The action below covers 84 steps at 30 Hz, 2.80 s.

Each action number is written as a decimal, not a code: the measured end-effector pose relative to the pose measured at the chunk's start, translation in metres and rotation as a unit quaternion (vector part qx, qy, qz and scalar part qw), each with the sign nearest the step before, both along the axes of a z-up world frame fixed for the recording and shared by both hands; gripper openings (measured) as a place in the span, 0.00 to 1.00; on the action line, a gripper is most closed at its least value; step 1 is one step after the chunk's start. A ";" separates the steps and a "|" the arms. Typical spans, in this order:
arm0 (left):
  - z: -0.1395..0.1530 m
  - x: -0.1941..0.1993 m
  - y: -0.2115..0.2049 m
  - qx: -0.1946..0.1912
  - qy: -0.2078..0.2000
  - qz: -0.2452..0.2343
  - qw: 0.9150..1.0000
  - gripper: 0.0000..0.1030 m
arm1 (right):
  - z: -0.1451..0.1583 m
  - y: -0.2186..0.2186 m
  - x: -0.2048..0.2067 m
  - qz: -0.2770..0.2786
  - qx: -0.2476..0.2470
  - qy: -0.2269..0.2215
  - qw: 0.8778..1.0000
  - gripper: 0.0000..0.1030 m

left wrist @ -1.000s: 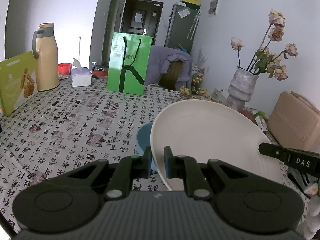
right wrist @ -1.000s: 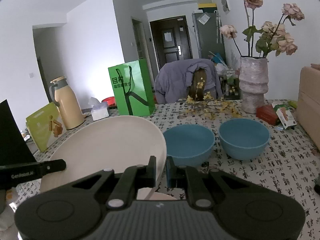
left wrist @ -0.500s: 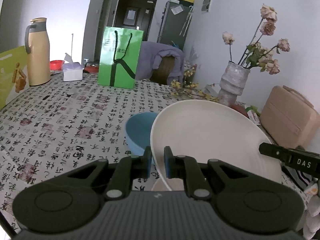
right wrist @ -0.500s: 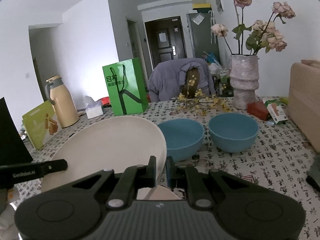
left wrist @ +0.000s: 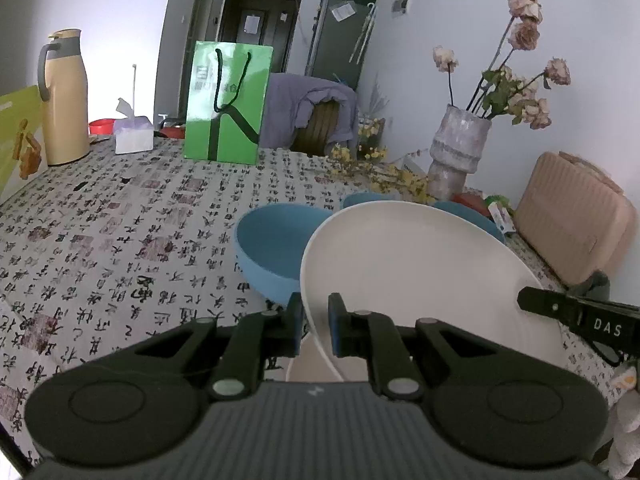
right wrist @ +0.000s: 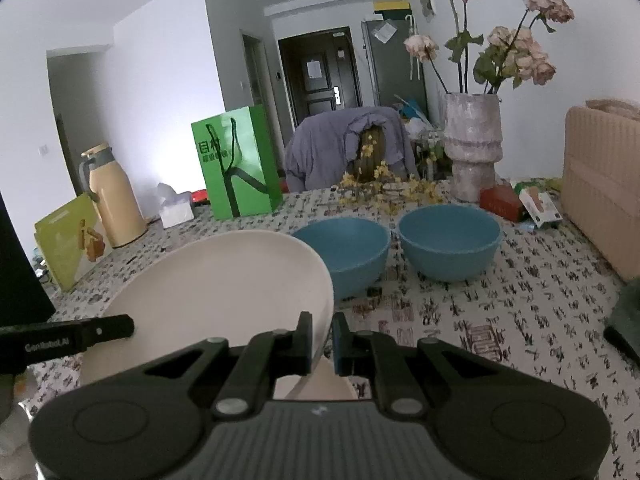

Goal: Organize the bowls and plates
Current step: 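Carry the cream plate with both grippers past the blue bowls to the plate stack, then lower the cream plate onto the plate stack and open both grippers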

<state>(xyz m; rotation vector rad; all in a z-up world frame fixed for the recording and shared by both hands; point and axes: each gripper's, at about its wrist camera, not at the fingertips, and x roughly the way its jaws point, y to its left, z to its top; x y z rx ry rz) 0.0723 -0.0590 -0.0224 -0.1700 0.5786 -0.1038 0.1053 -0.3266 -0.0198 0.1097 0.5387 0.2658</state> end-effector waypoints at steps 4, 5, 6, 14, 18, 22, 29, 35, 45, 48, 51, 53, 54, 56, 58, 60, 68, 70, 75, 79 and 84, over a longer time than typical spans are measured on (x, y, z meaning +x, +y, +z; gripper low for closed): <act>-0.005 -0.005 -0.002 0.004 -0.001 -0.001 1.000 0.13 | -0.008 -0.003 -0.004 0.000 0.009 0.005 1.000 0.10; -0.006 -0.006 -0.003 0.006 -0.001 -0.002 1.000 0.13 | -0.010 -0.003 -0.004 0.000 0.009 0.007 1.000 0.10; -0.007 -0.007 -0.003 0.007 -0.001 -0.002 1.000 0.13 | -0.011 -0.004 -0.005 0.000 0.008 0.007 1.000 0.10; -0.016 -0.008 -0.007 0.012 0.010 -0.003 1.000 0.13 | -0.021 -0.007 -0.009 -0.003 0.014 0.014 1.000 0.10; -0.020 -0.009 -0.008 0.012 0.014 -0.005 1.000 0.13 | -0.025 -0.008 -0.010 -0.003 0.015 0.018 1.000 0.10; -0.023 -0.010 -0.009 0.015 0.014 -0.006 1.000 0.13 | -0.028 -0.010 -0.012 -0.002 0.016 0.020 1.000 0.10; -0.029 -0.011 -0.010 0.017 0.020 -0.010 1.000 0.13 | -0.034 -0.012 -0.012 -0.004 0.017 0.026 1.000 0.10; -0.036 -0.010 -0.012 0.022 0.029 -0.011 0.999 0.13 | -0.042 -0.010 -0.010 -0.004 0.013 0.035 0.999 0.10; -0.050 -0.006 -0.012 0.027 0.045 -0.014 0.999 0.13 | -0.056 -0.009 -0.005 -0.005 0.008 0.053 0.999 0.10; -0.053 -0.005 -0.012 0.032 0.048 -0.012 0.998 0.13 | -0.060 -0.006 -0.004 -0.005 0.003 0.054 0.999 0.10; -0.055 -0.005 -0.012 0.035 0.048 -0.010 0.998 0.13 | -0.063 -0.002 -0.003 -0.003 -0.008 0.056 0.998 0.10; -0.057 -0.004 -0.012 0.037 0.048 -0.009 0.998 0.13 | -0.065 0.001 -0.003 -0.004 -0.017 0.056 0.998 0.10; -0.059 -0.003 -0.013 0.039 0.050 -0.009 0.998 0.13 | -0.066 0.002 -0.003 -0.006 -0.022 0.057 0.998 0.10; -0.059 -0.004 -0.015 0.047 0.046 -0.008 0.998 0.14 | -0.067 0.006 -0.002 -0.008 -0.034 0.057 0.998 0.10; -0.060 -0.005 -0.016 0.053 0.043 -0.009 0.998 0.14 | -0.067 0.009 -0.003 -0.008 -0.047 0.054 0.997 0.10; -0.061 -0.006 -0.018 0.064 0.041 -0.010 0.997 0.15 | -0.067 0.012 -0.005 -0.008 -0.056 0.048 0.997 0.10; -0.066 -0.009 -0.034 0.120 0.031 -0.014 0.992 0.17 | -0.070 0.018 -0.006 -0.011 -0.082 0.049 0.995 0.11; -0.066 -0.009 -0.036 0.128 0.030 -0.015 0.991 0.17 | -0.070 0.021 -0.008 -0.012 -0.092 0.045 0.995 0.12; -0.071 -0.008 -0.040 0.142 0.033 -0.014 0.989 0.19 | -0.072 0.029 -0.009 -0.014 -0.120 0.038 0.992 0.12; -0.073 -0.008 -0.040 0.148 0.035 -0.015 0.988 0.19 | -0.076 0.032 -0.009 -0.014 -0.134 0.038 0.990 0.13; -0.075 -0.008 -0.042 0.156 0.034 -0.013 0.987 0.19 | -0.080 0.038 -0.012 -0.014 -0.159 0.030 0.987 0.14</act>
